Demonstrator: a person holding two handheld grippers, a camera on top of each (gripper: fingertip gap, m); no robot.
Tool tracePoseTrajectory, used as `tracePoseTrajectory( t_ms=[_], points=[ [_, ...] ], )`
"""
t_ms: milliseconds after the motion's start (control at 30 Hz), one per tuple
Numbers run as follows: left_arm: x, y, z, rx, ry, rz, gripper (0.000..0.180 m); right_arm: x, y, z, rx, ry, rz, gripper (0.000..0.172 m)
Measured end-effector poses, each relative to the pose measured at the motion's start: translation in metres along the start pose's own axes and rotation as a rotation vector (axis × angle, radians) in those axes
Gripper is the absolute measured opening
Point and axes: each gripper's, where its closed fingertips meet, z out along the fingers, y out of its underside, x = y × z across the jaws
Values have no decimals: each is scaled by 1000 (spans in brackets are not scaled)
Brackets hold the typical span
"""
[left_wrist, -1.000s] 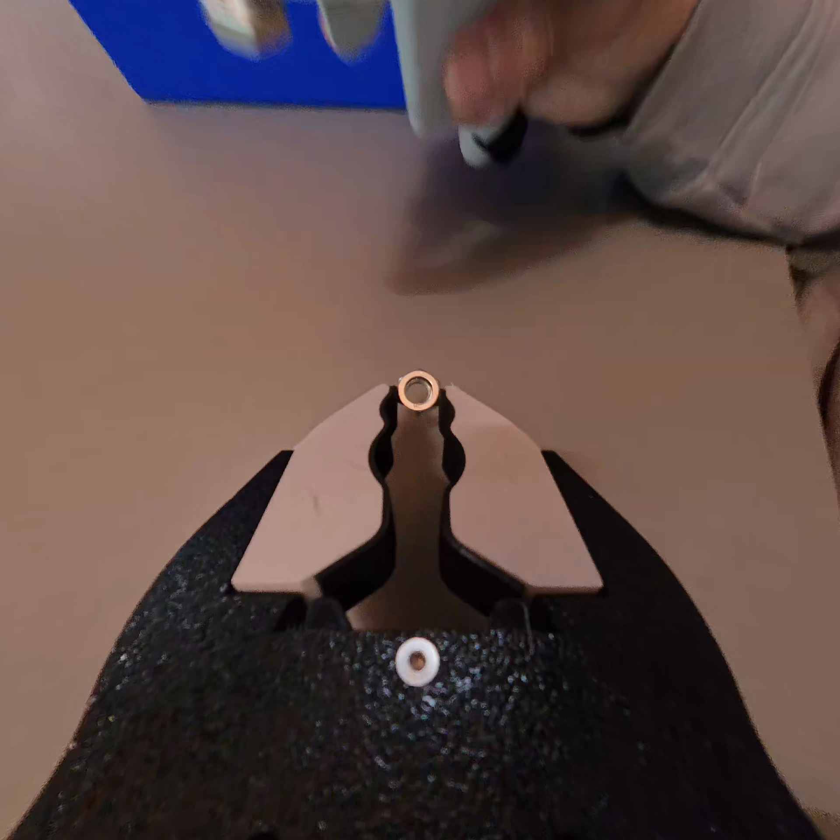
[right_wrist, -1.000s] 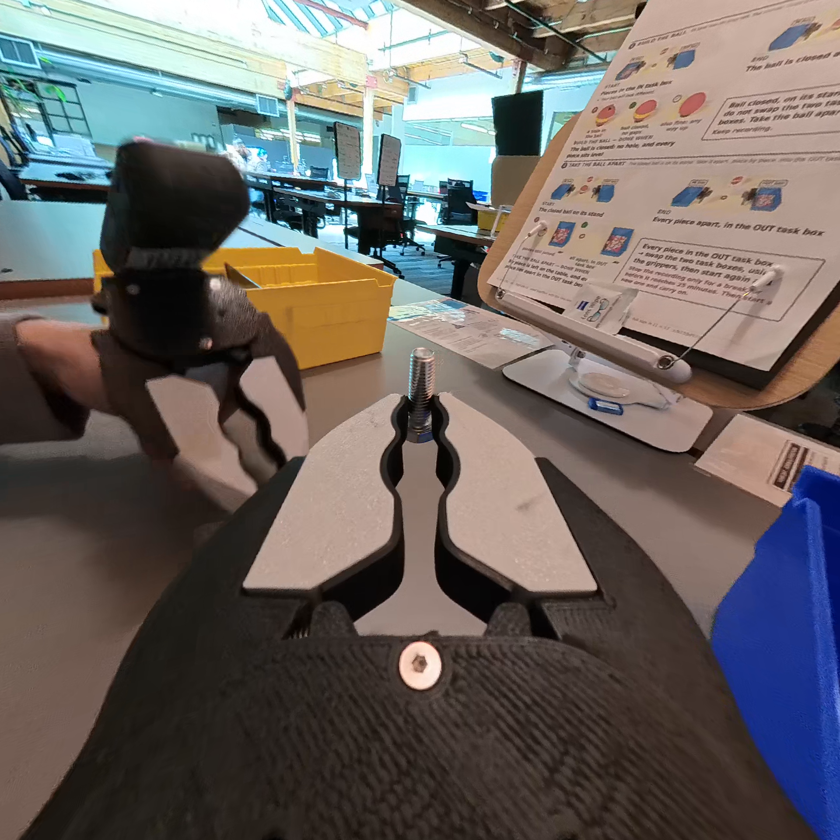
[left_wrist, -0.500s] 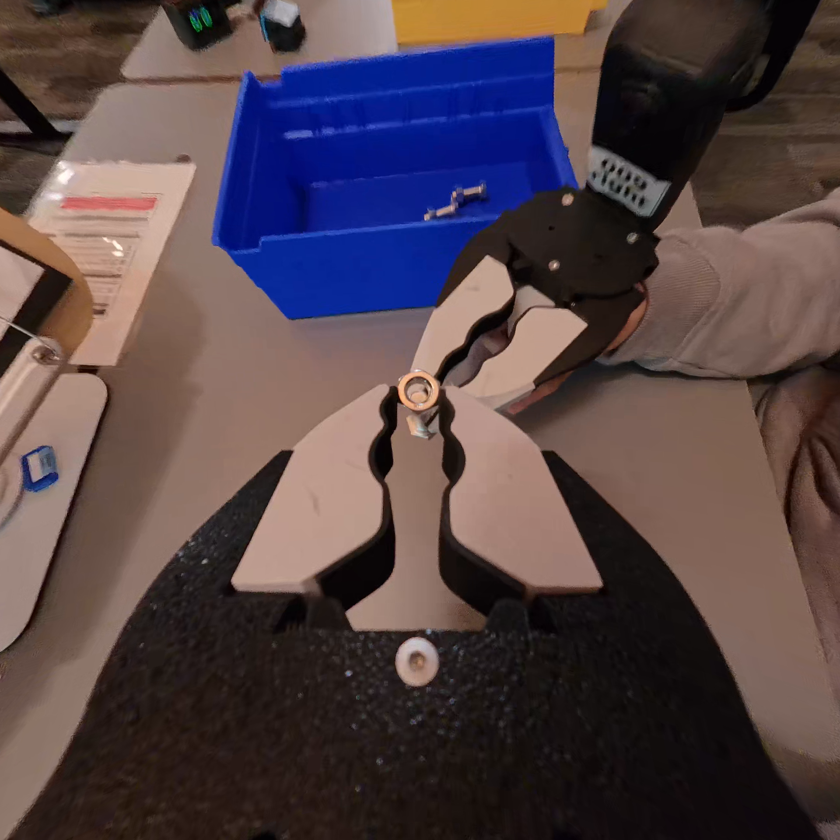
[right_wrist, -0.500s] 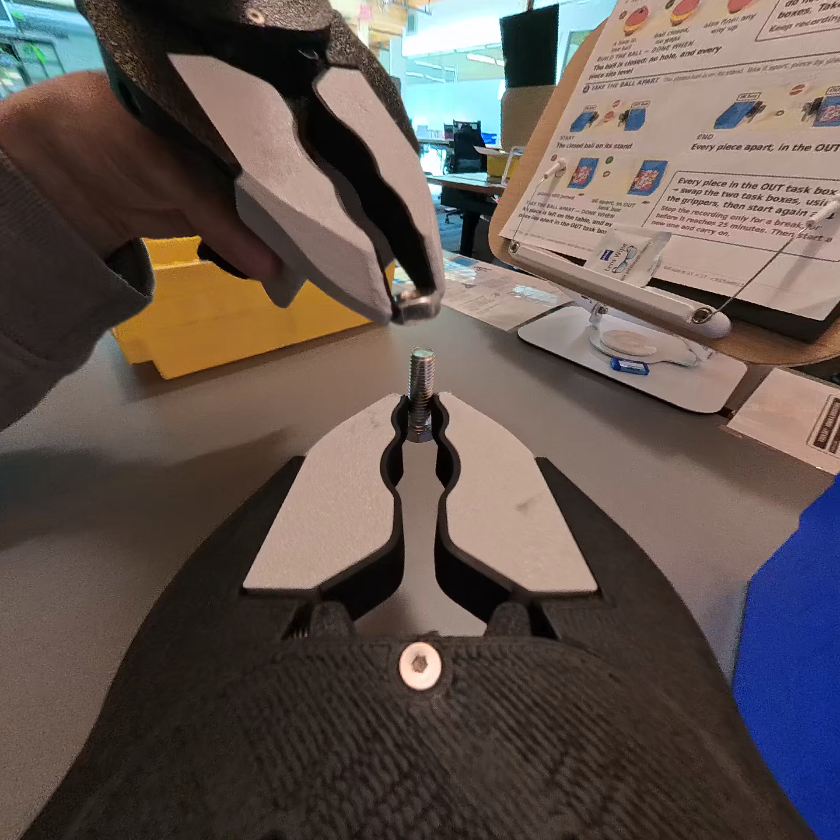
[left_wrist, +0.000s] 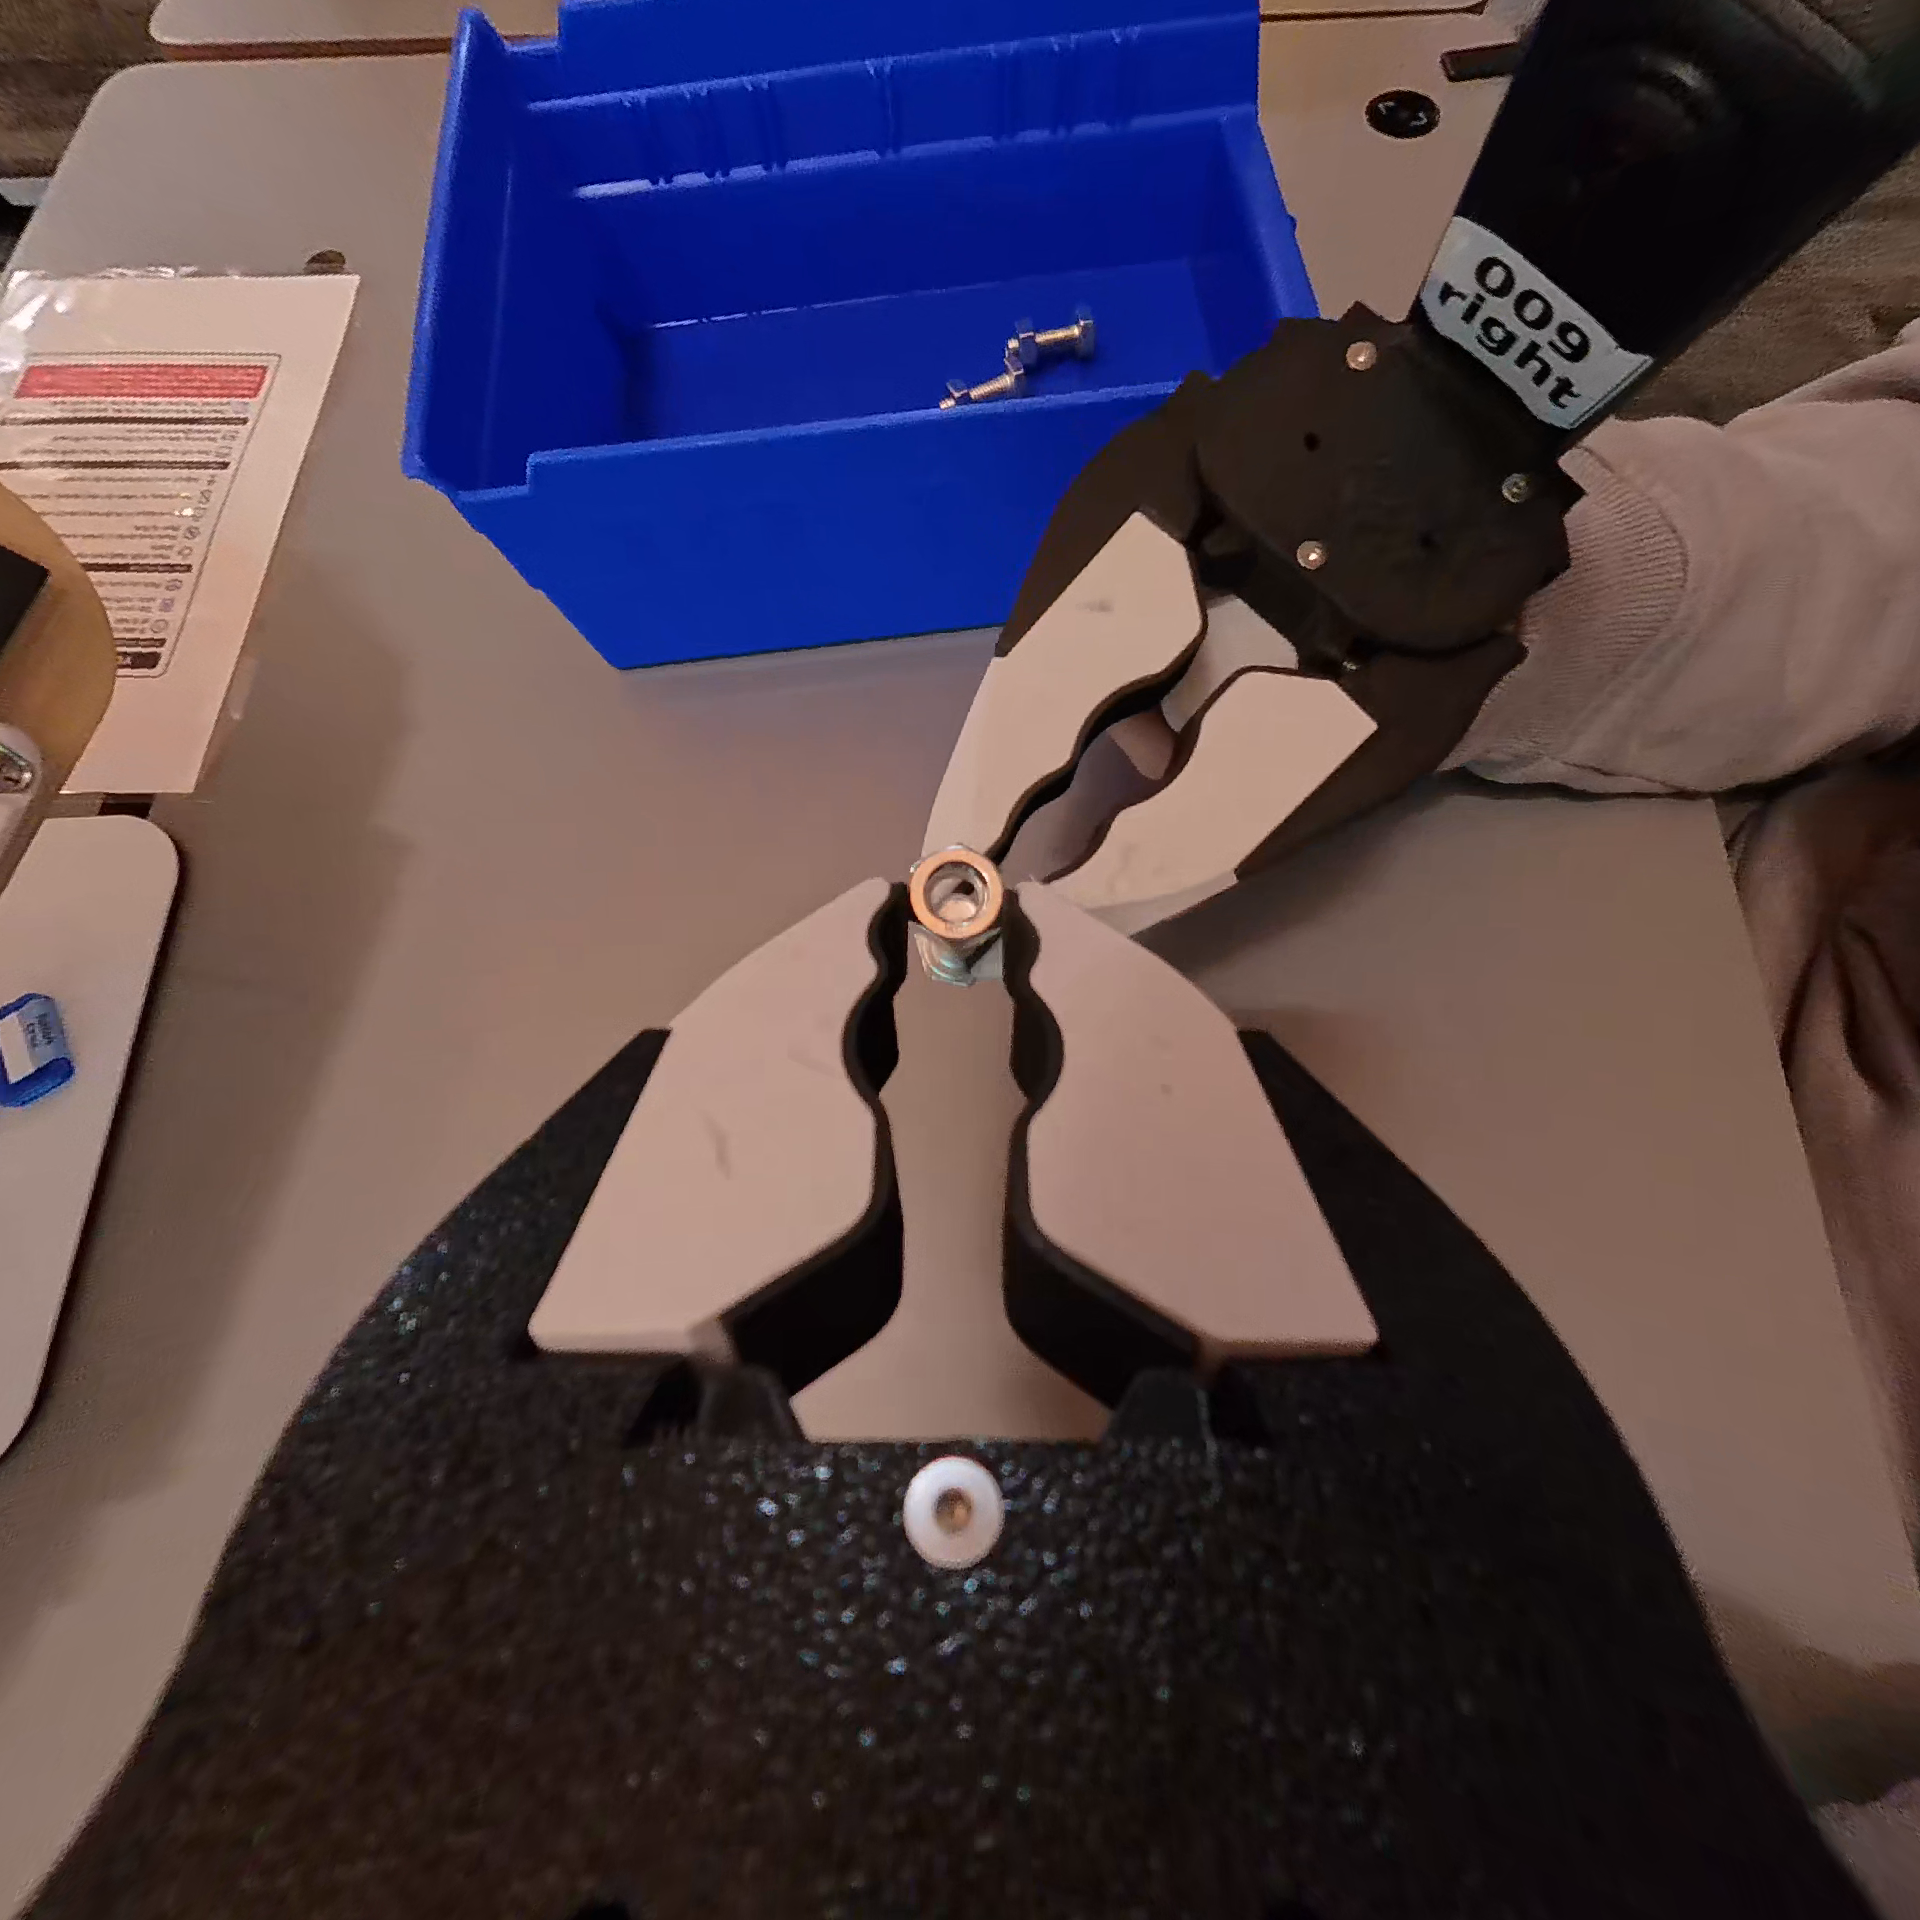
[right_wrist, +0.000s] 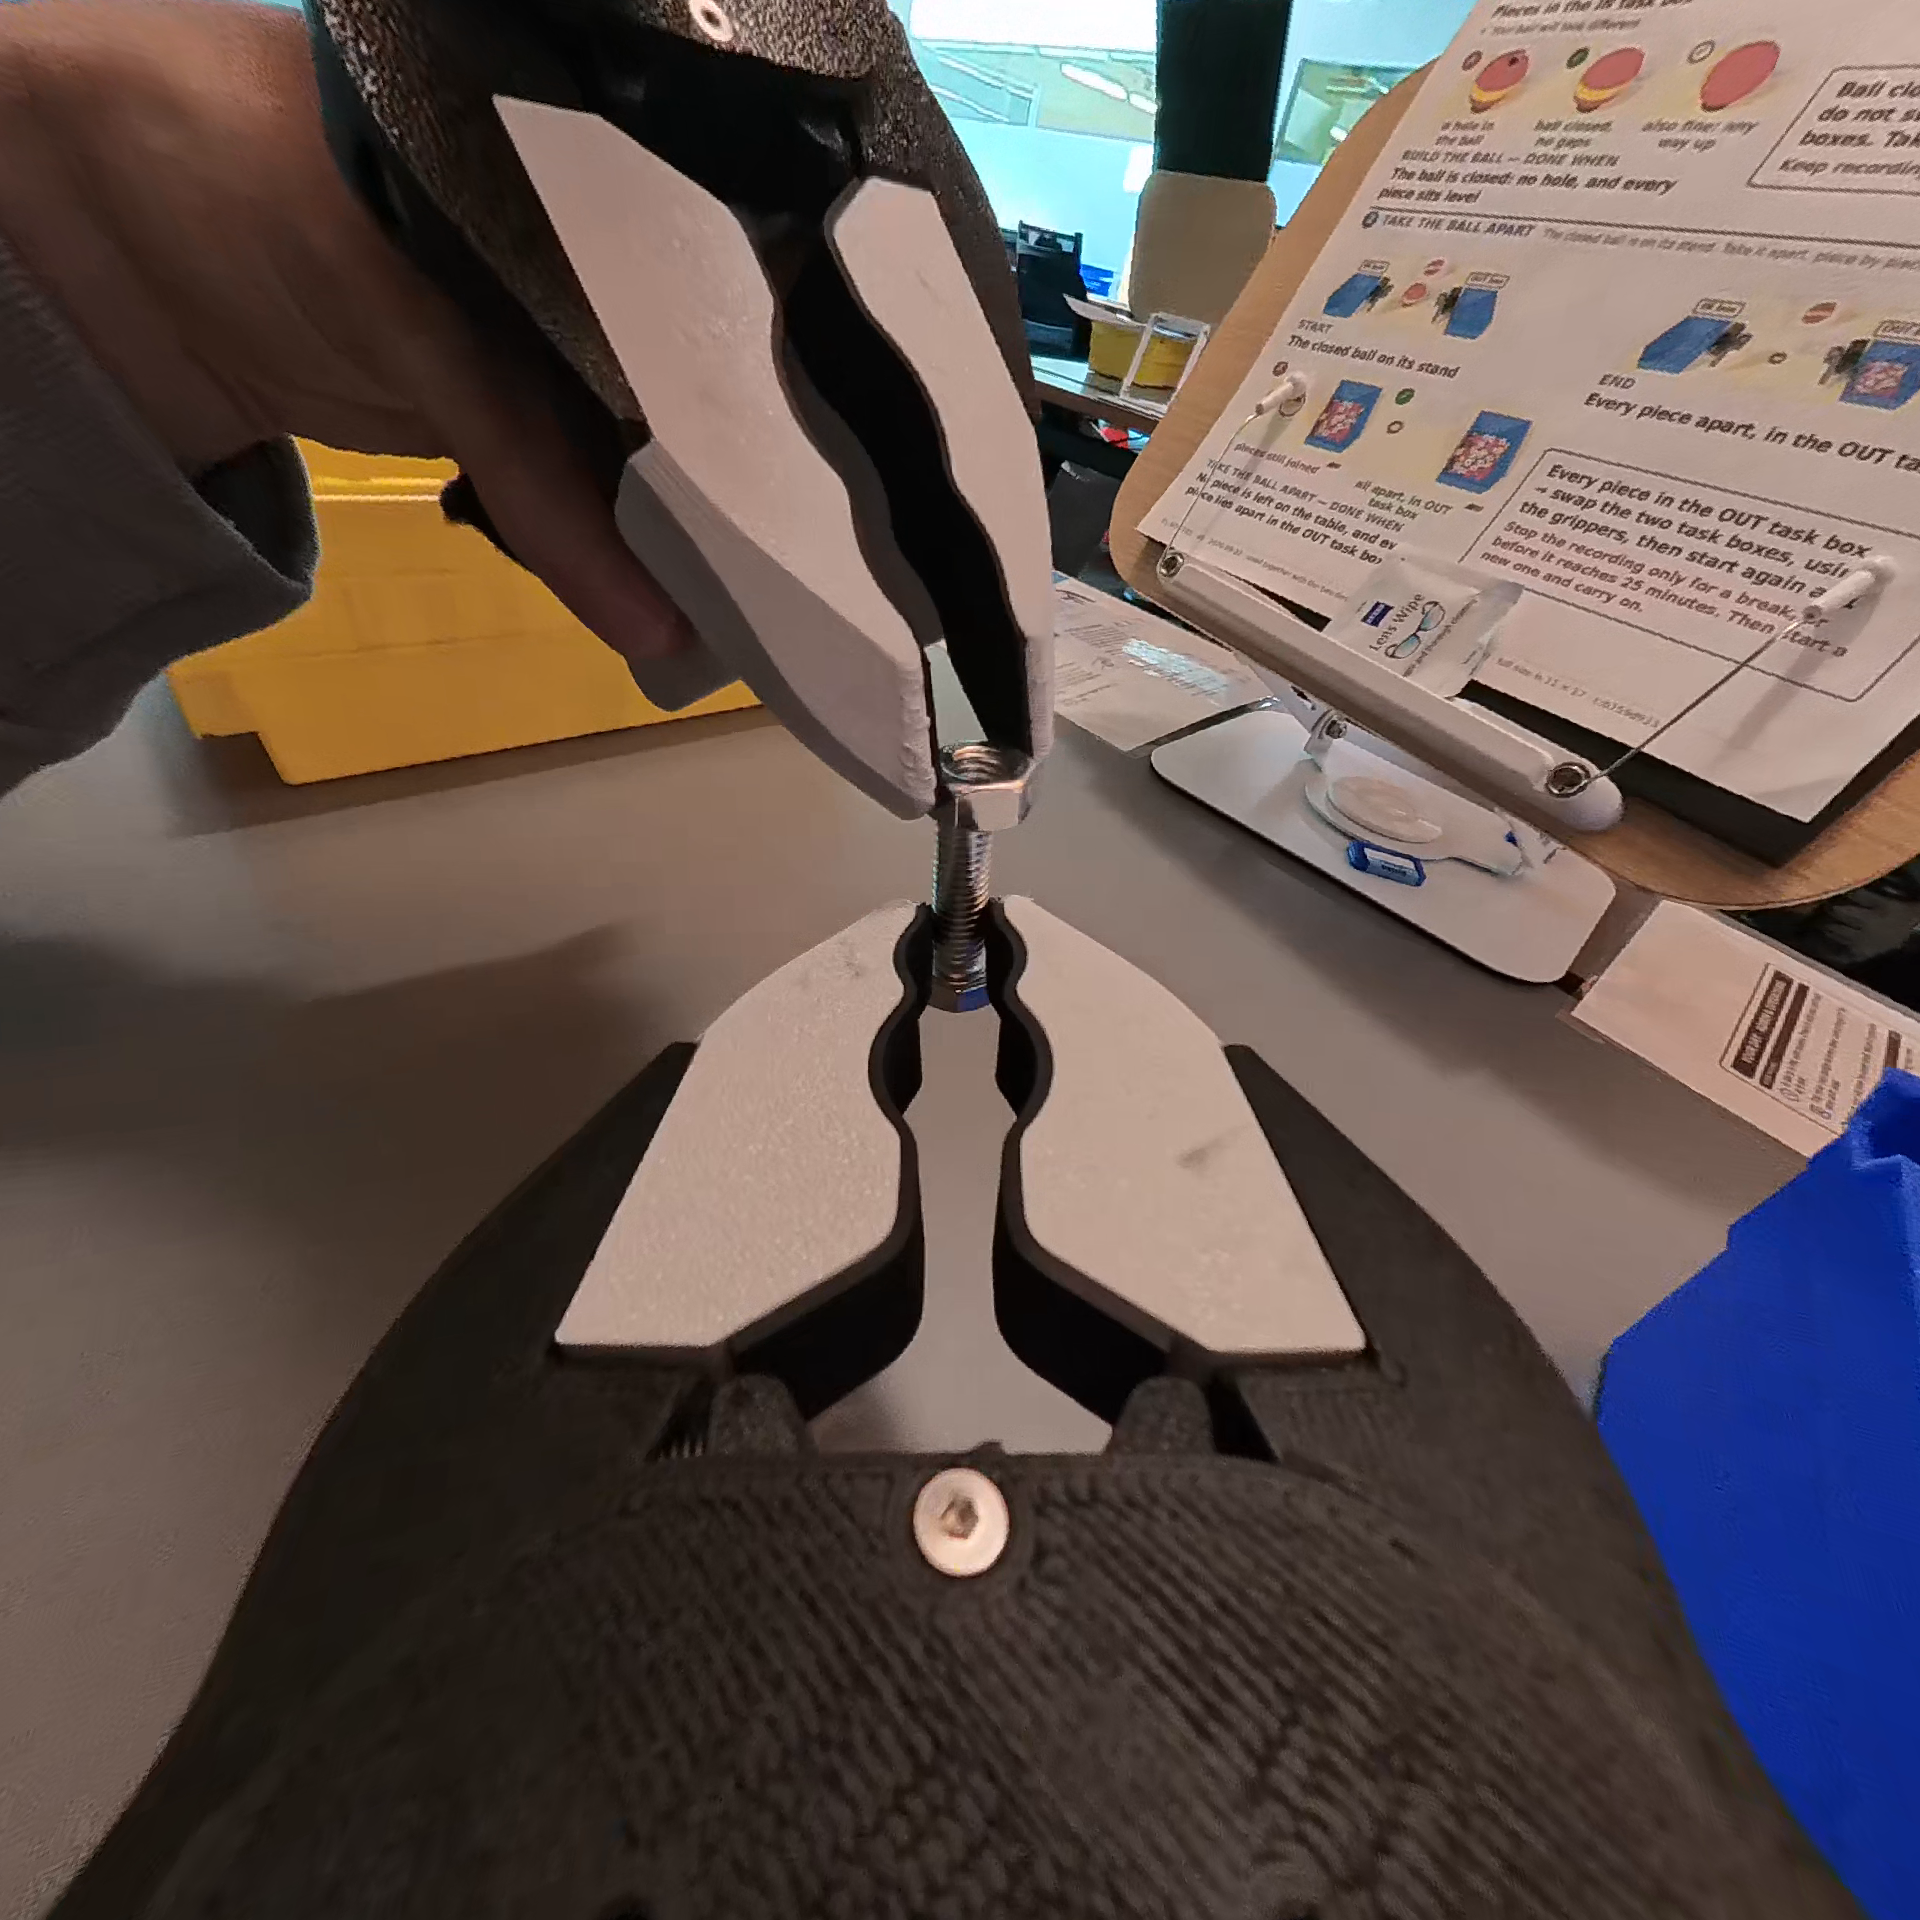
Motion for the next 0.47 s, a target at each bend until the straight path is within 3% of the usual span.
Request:
tracePoseTrajectory(
  t_ms=[33,467],
  points=[
    [-1,1,0,-9,-6,0,16,1,0,0,0,10,-3,9],
    [0,8,0,-66,-30,6,16,-1,2,1,-7,0,-18,9]
  ],
)
